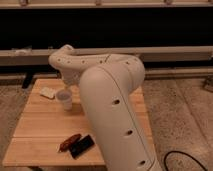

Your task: Place the ceramic cup in the ceramic bowl

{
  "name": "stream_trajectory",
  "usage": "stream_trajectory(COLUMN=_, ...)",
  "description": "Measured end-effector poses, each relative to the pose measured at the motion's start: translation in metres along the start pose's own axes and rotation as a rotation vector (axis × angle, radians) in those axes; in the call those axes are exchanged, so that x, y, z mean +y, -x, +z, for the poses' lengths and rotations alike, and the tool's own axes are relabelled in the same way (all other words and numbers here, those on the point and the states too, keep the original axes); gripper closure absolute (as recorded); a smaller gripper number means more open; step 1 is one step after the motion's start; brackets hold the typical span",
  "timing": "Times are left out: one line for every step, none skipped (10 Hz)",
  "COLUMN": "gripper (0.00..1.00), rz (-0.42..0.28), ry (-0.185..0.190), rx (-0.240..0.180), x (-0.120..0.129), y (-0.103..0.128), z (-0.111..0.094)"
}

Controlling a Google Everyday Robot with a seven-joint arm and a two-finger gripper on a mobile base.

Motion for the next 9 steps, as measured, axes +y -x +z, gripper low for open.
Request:
stream_trajectory(gripper=0.35, rz=0.000, ry=0.000, rx=0.001, x=0.0003, y=-0.0001, z=0.0005)
stream_trajectory(gripper=0.35, rz=0.000, ry=-0.001, rx=0.002, x=0.0001, y=-0.0005, z=0.0017)
stream_trajectory(gripper=0.35, rz=0.001, ry=0.000, rx=0.001, x=0.0003, y=-0.0004, z=0.0016)
stream_trajectory(gripper=0.35, rz=0.002, ry=0.001, rx=0.000, x=0.0003, y=-0.0004, z=0.0013)
stream_trajectory(gripper=0.35, rz=0.002, ry=0.001, rx=0.000, x=0.0005, y=-0.0004, z=0.0014)
stream_trajectory(gripper=0.35, rz=0.003, ry=0.001, rx=0.000, x=0.0004, y=-0.0006, z=0.0015)
stream_trajectory(gripper=0.35, rz=0.004, ry=0.001, rx=0.000, x=0.0004, y=-0.0007, z=0.0016)
stream_trajectory(gripper=0.35, rz=0.005, ry=0.001, rx=0.000, x=0.0005, y=-0.0008, z=0.0017)
stream_trajectory(gripper=0.37, rz=0.006, ry=0.001, rx=0.000, x=0.0004, y=-0.0008, z=0.0015)
